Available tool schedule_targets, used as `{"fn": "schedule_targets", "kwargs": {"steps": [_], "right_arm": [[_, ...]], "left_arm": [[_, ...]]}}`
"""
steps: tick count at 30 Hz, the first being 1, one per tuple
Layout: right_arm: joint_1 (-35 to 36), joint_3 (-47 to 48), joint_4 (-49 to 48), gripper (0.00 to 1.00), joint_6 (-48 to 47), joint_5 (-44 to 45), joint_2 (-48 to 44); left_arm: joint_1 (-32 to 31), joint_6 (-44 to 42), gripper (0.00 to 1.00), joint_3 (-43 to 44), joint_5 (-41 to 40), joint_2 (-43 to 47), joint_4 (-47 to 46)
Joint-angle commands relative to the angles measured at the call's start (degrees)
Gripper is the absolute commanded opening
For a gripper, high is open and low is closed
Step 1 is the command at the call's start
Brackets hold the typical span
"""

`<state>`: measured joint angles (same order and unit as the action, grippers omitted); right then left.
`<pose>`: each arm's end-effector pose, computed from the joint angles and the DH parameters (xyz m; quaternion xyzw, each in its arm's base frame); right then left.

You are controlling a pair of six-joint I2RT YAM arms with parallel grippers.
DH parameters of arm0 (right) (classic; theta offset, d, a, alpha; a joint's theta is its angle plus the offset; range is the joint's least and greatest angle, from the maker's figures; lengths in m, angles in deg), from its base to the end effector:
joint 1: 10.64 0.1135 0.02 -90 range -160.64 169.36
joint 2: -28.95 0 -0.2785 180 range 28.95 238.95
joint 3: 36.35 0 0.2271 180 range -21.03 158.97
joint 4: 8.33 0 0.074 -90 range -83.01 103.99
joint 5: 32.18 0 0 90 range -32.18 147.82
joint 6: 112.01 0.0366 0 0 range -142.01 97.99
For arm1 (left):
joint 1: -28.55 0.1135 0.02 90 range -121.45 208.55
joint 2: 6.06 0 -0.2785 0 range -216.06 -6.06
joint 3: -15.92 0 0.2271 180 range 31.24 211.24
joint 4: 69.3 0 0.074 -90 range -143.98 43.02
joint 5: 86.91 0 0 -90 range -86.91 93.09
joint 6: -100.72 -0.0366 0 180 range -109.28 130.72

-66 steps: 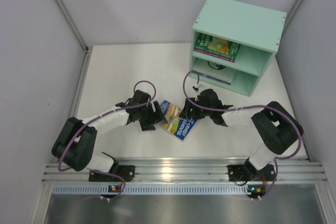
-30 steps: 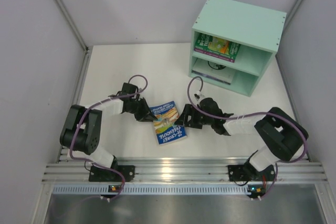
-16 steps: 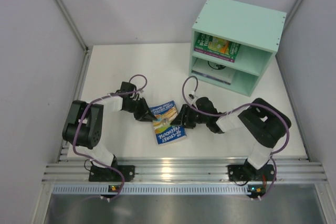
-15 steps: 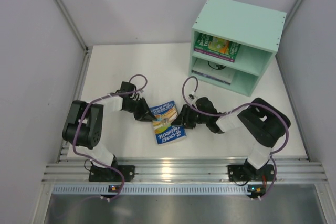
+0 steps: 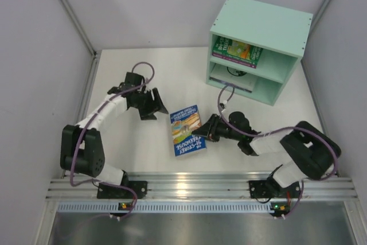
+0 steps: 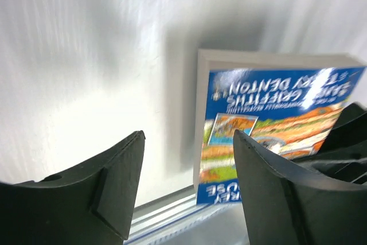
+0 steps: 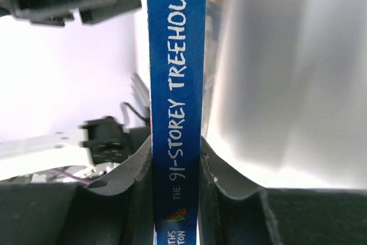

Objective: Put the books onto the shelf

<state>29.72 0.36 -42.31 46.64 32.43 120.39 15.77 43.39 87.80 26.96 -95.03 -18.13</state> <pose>0.1866 0.1792 0.1686 0.0751 0.8089 0.5563 0.1746 0.2619 -0.0746 0.2254 -0.1275 0.9531 -0.2586 0.0917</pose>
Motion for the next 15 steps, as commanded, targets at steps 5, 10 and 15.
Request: {"fn": "schedule_targets", "kwargs": {"steps": [5, 10, 15], "right_arm": [[-1.2, 8.0, 24.3, 0.0, -5.2, 15.8, -32.4], [-2.0, 14.5, 35.1, 0.0, -5.7, 24.9, -40.4], [-1.0, 14.4, 29.9, 0.0, 0.2, 29.5, -42.3]], "left_arm": [[0.2, 0.3, 0.71, 13.7, -1.9, 14.9, 4.8], [0.1, 6.5, 0.73, 11.0, 12.6, 19.3, -5.7], [-2.5, 20.4, 0.84, 1.8, 21.9, 23.8, -28.5]]}}
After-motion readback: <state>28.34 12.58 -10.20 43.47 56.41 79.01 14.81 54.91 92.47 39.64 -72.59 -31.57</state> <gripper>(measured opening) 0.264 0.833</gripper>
